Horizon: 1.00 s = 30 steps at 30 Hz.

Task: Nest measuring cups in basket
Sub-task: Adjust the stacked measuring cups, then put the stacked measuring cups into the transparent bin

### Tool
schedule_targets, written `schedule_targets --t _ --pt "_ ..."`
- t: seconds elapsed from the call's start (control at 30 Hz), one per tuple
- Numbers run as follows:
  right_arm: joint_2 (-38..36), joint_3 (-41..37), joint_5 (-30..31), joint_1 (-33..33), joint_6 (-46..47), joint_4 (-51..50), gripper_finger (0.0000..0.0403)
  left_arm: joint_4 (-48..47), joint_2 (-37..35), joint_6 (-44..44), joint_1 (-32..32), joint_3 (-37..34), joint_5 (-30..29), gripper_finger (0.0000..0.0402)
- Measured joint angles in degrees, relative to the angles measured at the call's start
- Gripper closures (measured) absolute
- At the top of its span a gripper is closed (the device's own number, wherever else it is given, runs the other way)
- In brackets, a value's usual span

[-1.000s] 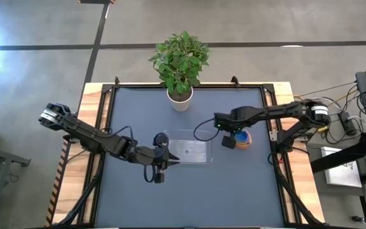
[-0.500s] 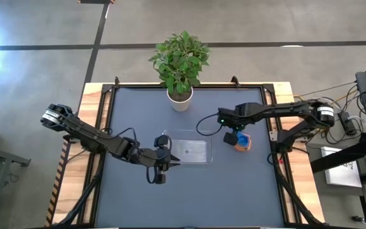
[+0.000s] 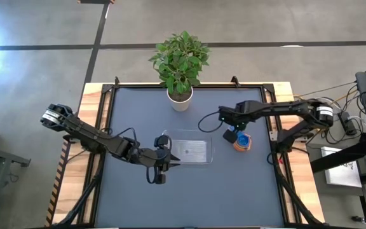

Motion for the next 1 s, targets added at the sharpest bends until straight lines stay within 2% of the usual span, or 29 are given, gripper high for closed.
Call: schedule_targets --t 0.47,0.63,0.87,0.9,1.0 --pt "5.4 0.0 -1.9 0.0 2.7 3.2 0.0052 -0.7 0.0 0.4 -0.1 0.0 0.0 0.0339" --pt "6.8 0.0 -2.3 0.0 2.7 2.8 0.0113 -0.9 0.0 0.2 -0.2 0.0 0.0 0.0339" --pt "6.8 0.0 -2.6 0.0 -0.4 2.8 0.0255 -0.9 0.0 0.1 -0.2 0.0 0.0 0.0339" --pt "6.6 0.0 -2.5 0.0 -0.8 2.6 0.0268 -0.9 0.0 0.1 -0.2 0.0 0.0 0.0339" --pt "6.4 0.0 -2.5 0.0 -2.2 2.6 0.0268 -0.9 0.0 0.1 -0.2 0.0 0.0 0.0339"
